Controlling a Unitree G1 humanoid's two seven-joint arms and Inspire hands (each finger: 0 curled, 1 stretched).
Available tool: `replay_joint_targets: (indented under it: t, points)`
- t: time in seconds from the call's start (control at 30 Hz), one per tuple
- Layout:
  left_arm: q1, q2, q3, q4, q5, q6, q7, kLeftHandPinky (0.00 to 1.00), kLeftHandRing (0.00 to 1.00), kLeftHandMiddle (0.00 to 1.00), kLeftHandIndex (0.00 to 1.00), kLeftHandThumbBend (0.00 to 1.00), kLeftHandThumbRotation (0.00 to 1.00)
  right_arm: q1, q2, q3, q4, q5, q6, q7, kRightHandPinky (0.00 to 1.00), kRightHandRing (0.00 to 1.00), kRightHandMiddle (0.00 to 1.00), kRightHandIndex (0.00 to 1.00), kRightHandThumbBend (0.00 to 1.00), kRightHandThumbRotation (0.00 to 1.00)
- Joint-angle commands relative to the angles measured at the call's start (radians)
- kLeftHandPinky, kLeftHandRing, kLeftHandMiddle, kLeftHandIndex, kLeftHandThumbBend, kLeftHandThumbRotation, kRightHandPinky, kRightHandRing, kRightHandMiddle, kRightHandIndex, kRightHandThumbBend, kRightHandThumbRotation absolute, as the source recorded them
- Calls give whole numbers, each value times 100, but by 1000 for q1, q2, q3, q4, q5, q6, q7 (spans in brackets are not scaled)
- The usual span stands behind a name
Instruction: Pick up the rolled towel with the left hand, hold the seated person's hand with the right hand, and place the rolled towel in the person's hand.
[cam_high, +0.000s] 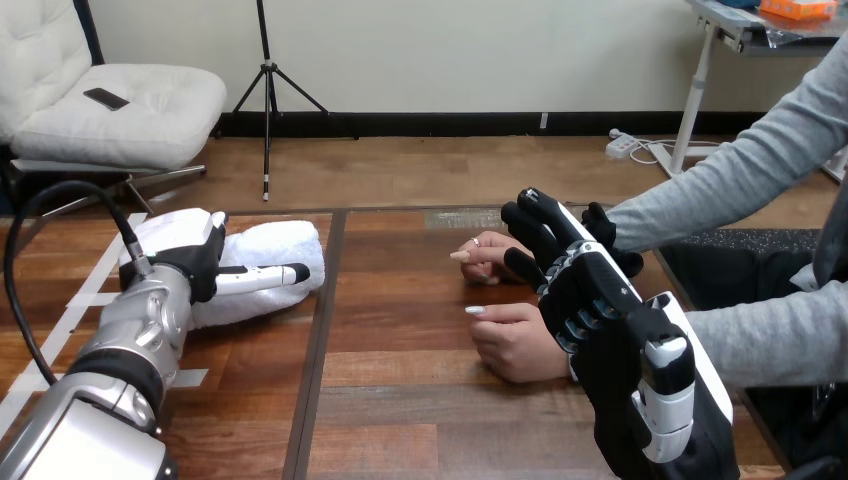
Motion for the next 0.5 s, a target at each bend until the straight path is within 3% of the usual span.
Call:
replay_joint_targets:
  t: [0.0,0.47]
  points:
    - [-4,-12,25,-17,-25,-12,30,100,100,100,100,94,90,-28,5,3,-44,19,-22,3,100,100,94,94,91,100]
    - [8,-10,46,-20,-48,-43,45,98,97,98,97,86,80,-15,14,8,-61,2,-18,-13,100,100,94,94,89,100]
